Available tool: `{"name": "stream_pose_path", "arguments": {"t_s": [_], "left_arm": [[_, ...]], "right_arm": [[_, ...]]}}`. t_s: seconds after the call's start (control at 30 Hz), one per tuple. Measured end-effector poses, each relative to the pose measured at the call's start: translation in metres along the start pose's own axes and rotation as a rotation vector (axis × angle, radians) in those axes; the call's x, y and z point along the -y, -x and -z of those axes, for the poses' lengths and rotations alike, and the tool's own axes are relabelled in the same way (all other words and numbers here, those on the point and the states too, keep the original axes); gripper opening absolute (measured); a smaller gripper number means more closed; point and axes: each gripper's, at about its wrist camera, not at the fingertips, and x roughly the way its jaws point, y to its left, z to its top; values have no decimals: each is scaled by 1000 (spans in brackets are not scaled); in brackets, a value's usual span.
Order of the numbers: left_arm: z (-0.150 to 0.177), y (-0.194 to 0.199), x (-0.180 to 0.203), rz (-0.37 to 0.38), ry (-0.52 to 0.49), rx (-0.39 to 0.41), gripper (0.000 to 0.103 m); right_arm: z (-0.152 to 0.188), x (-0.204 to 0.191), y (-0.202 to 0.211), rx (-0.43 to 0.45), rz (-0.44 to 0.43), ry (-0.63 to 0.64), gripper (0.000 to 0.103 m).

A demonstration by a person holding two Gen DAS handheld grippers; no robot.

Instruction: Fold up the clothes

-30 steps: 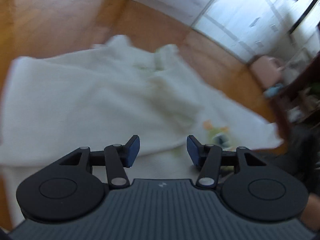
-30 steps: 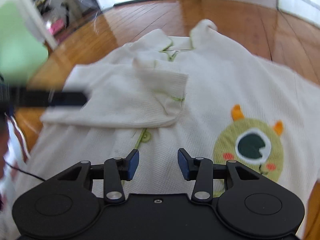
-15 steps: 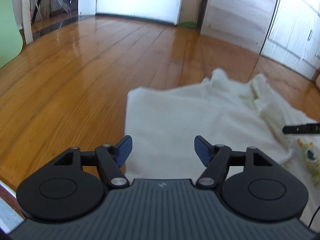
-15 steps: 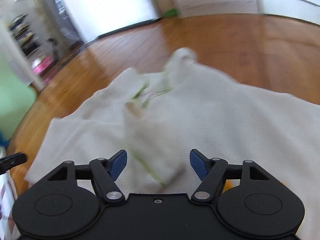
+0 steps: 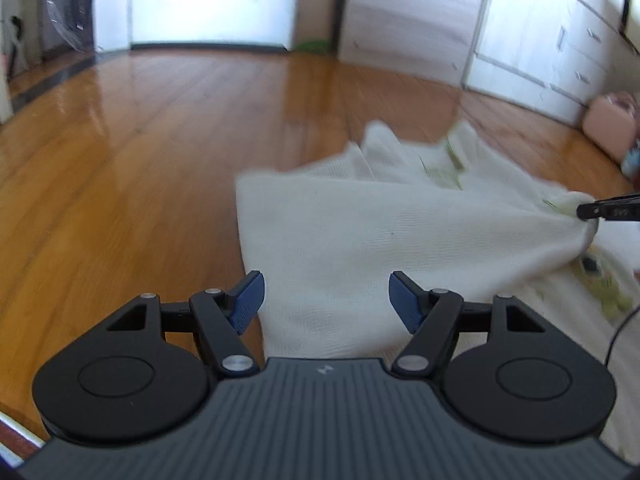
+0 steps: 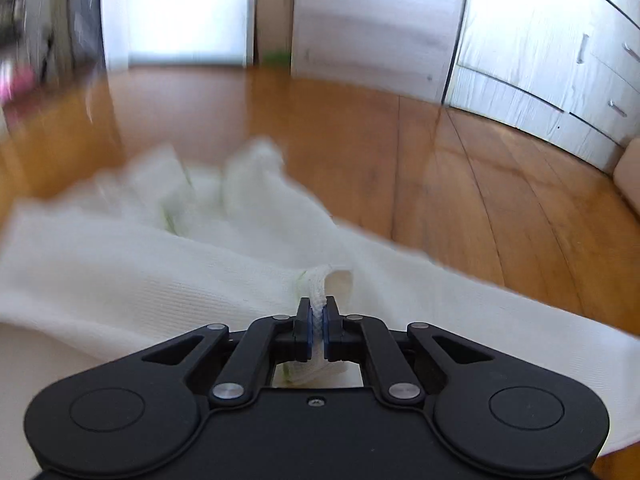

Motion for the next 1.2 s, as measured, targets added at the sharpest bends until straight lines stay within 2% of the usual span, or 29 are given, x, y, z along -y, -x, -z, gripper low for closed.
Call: {"name": "stream_pose_path", "arguments": {"t_s": [0.07,0.1,0.17,0.2,0.3,0.33,0.37,0.4,0.43,0.47,0.53,0.6,0.63,0.7,0.73,0.77,0.83,0.87,0.97,1.03,1.1,1.17,1.2], "left_arm": [[5,-11,8,1,-57,-57,68],[7,-16,14,-13,-100,-83,69],[10,-23,22,-39,-150,-112,79],[11,-24,24,-47,-153,-112,82],[12,-27,27,-87,-183,-100,86],[13,-27,28,-110,-203,-92,83],[12,-26,28,-138,-207,-96,72],[7,-24,28,-173,-187,-116,53],[2,-22,27,-216,-167,-136,10],[-3,-19,26,-273,-161,-138,2],[-6,-15,19,-358,-197,-107,2],[-2,-20,3,-371,-173,-152,2],[-1,-22,-7,-366,-140,-175,2],[2,-19,-27,-337,-36,-189,3],[2,-16,-33,-326,-4,-183,4],[1,-13,-36,-317,5,-171,6],[-1,-7,-41,-294,21,-140,6],[-2,-4,-41,-268,24,-116,6],[-6,7,-35,-159,27,-29,10],[-13,8,-26,-86,17,11,13],[-25,1,-13,-23,2,21,22],[-41,-12,4,35,-23,-1,32],[-51,-20,14,65,-40,-21,32]], "right_arm": [[9,0,-7,-56,-19,-20,13],[11,2,-7,-49,-32,-49,20],[10,7,-8,-31,-55,-93,61],[10,6,-6,-23,-54,-90,67],[10,5,-2,-1,-49,-82,67],[10,5,-1,6,-47,-79,67],[10,4,1,13,-46,-76,41],[10,4,2,21,-44,-73,14],[9,4,3,28,-43,-70,6],[9,3,5,36,-41,-67,6],[9,2,7,50,-38,-62,6],[10,3,8,50,-27,-53,6],[12,6,3,20,0,-39,7],[19,12,-4,-30,57,4,26],[22,15,-8,-55,86,26,47],[23,19,-8,-69,109,38,63],[16,32,3,-53,117,10,63],[12,44,8,-35,78,-39,63],[-4,82,11,-10,12,-176,62],[-18,103,-1,-26,-2,-217,62],[-33,120,-22,-61,-15,-223,52],[-43,125,-50,-117,-51,-157,38],[-46,122,-61,-136,-41,-113,38]]}}
